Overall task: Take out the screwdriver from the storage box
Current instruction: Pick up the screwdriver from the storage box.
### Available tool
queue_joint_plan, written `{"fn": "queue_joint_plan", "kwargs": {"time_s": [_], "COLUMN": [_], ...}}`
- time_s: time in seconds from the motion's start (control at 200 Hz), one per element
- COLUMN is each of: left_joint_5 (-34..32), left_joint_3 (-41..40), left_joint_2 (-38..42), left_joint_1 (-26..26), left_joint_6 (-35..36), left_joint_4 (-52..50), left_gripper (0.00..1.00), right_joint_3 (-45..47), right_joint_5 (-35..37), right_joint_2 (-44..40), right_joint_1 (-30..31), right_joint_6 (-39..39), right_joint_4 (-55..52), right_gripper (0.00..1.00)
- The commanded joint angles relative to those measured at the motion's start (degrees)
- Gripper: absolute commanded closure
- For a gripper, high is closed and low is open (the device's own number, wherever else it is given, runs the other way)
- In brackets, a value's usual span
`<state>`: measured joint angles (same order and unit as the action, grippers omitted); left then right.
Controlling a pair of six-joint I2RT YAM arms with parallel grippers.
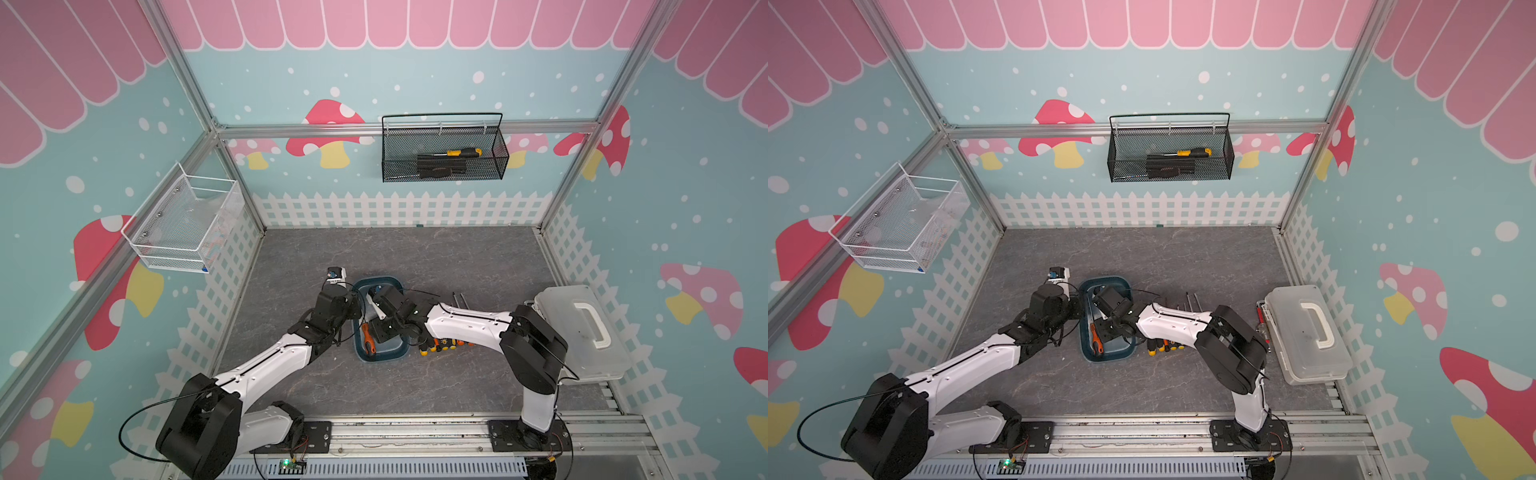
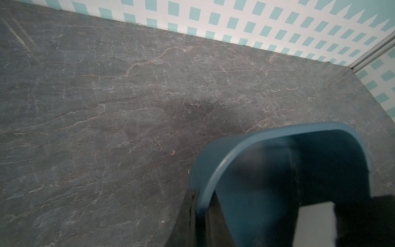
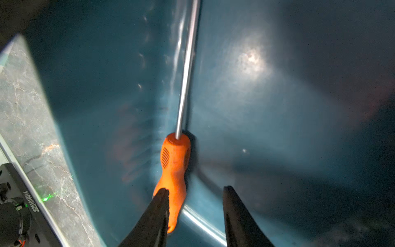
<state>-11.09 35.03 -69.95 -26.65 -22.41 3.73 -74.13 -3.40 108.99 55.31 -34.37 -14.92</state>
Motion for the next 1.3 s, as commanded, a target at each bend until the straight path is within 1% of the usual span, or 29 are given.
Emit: {"fn": "queue_joint_plan", "kwargs": {"time_s": [0.0,0.355,0.59,0.62,0.83,1.116,1.216,1.296], "left_joint_5": [0.54,0.52,0.22,0.28,0.42,0.08,0.17,0.29], "left_joint_3": [-0.22,-0.30,-0.57,-0.57,-0.22,-0.75,-0.74,-0.68], "left_joint_2": [1.28,1.31,1.66,1.66,2.20,2.98,2.98,2.90], "left_joint_1": [0.02,-0.02,0.02,0.02,0.02,0.02,0.11,0.20], "left_joint_6": [-0.70,-0.70,-0.59,-0.66,-0.44,-0.30,-0.22,-0.10], "left_joint_4": [1.66,1.80,1.70,1.76,1.22,1.24,1.28,1.37], "left_gripper": [1.00,1.00,1.00,1.00,1.00,1.00,1.00,1.00], "right_joint_3": [-1.08,-2.78,-1.07,-1.06,-2.88,-5.23,-4.52,-2.91], "right_joint_5": [0.58,-0.27,-0.91,-0.87,1.03,3.56,3.76,2.51], "right_joint_2": [2.40,5.57,3.48,3.46,6.17,10.29,10.67,10.72], "right_joint_1": [0.77,1.08,1.12,1.12,1.12,0.07,-1.01,-2.33], "right_joint_6": [-1.21,-2.16,-3.75,-3.72,-2.69,-1.83,-2.48,-3.86], "right_joint_4": [0.88,1.25,3.30,3.37,-0.16,-3.66,-3.82,-2.36], "right_gripper": [0.56,0.56,0.55,0.54,0.54,0.62,0.64,0.65]}}
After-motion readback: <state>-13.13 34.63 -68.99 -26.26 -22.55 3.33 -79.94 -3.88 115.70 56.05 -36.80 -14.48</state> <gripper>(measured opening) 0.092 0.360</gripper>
